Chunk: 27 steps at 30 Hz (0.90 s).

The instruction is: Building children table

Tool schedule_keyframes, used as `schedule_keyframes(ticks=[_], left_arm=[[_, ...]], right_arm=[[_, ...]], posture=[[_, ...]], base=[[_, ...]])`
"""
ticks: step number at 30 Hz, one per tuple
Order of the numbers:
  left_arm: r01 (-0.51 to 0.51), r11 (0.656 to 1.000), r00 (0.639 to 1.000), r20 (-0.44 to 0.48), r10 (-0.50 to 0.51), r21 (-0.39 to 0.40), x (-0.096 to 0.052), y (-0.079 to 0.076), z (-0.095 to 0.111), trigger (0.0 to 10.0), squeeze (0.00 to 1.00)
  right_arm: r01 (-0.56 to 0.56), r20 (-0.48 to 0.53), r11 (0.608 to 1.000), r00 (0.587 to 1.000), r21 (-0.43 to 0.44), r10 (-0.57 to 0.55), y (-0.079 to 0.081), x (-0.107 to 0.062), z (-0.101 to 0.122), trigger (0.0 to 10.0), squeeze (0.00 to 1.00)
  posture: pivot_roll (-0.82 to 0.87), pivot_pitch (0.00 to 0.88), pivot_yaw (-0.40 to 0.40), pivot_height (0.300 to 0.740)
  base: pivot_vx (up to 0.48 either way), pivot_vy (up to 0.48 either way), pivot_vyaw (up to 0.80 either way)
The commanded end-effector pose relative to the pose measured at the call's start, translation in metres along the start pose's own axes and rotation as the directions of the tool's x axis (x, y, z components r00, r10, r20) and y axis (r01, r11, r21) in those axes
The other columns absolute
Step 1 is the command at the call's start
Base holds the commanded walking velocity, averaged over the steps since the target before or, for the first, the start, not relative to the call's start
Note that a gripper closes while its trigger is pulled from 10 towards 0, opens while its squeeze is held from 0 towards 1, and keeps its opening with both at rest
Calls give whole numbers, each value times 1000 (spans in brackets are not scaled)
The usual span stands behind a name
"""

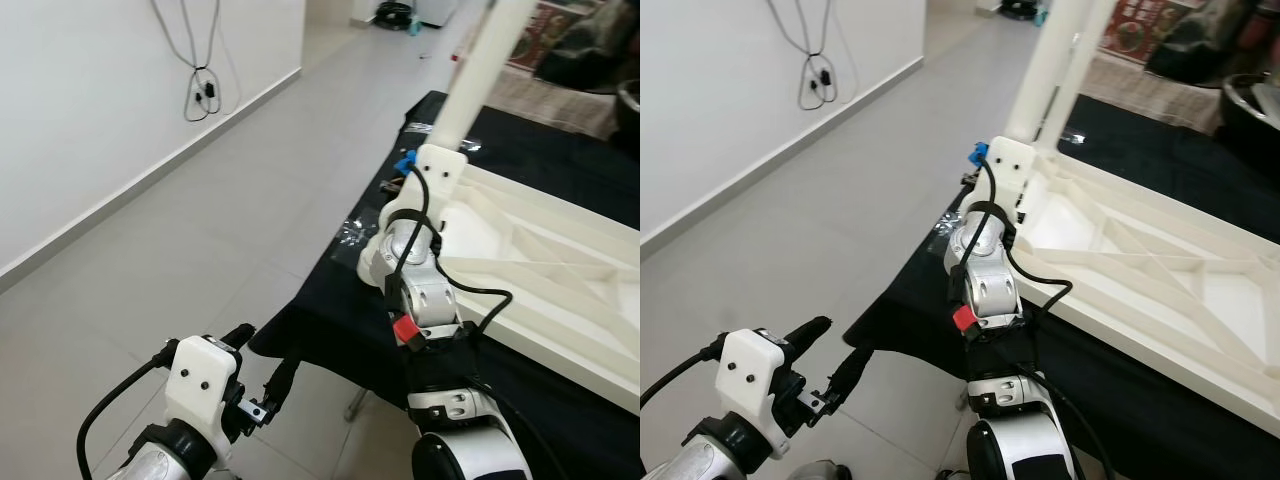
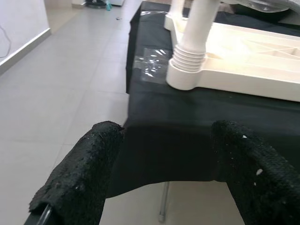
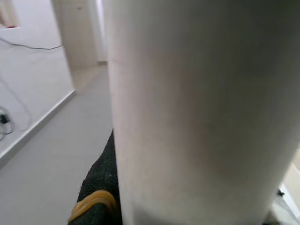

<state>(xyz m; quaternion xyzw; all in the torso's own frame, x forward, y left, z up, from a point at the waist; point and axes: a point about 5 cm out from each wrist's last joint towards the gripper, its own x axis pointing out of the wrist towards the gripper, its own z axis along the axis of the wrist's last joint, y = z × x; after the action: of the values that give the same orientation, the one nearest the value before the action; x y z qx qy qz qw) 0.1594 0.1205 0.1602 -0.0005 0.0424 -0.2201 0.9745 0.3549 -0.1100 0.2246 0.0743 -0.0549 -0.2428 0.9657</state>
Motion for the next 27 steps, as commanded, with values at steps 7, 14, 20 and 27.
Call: schedule_keyframes(ticks=[7, 14, 20, 27], left_arm=[[5, 1000, 1000, -26, -5, -4, 1, -1, -7, 10000, 0], [2, 1000, 1000, -23, -2, -2, 3, 1, -7, 10000, 0], [1, 1000, 1000, -16, -1, -8, 7, 3, -8, 10000, 0], [-7, 1000, 1000, -8, 7, -10, 13, 7, -6, 10000, 0]], right_arm=[[147, -145, 987, 977, -67, -155, -1, -31, -42, 10000, 0], [117, -173, 990, 980, 73, -103, 11, -33, -29, 10000, 0], [-113, 50, 967, 993, 227, 104, 28, -22, 31, 10000, 0], [-291, 237, 915, 944, 280, 228, 31, -20, 80, 10000, 0]], posture=[[156, 167, -117, 740], [154, 160, -118, 740], [148, 142, -113, 740], [146, 139, -109, 740]], base=[[0, 0, 0], [0, 0, 0], [0, 0, 0], [0, 0, 0]])
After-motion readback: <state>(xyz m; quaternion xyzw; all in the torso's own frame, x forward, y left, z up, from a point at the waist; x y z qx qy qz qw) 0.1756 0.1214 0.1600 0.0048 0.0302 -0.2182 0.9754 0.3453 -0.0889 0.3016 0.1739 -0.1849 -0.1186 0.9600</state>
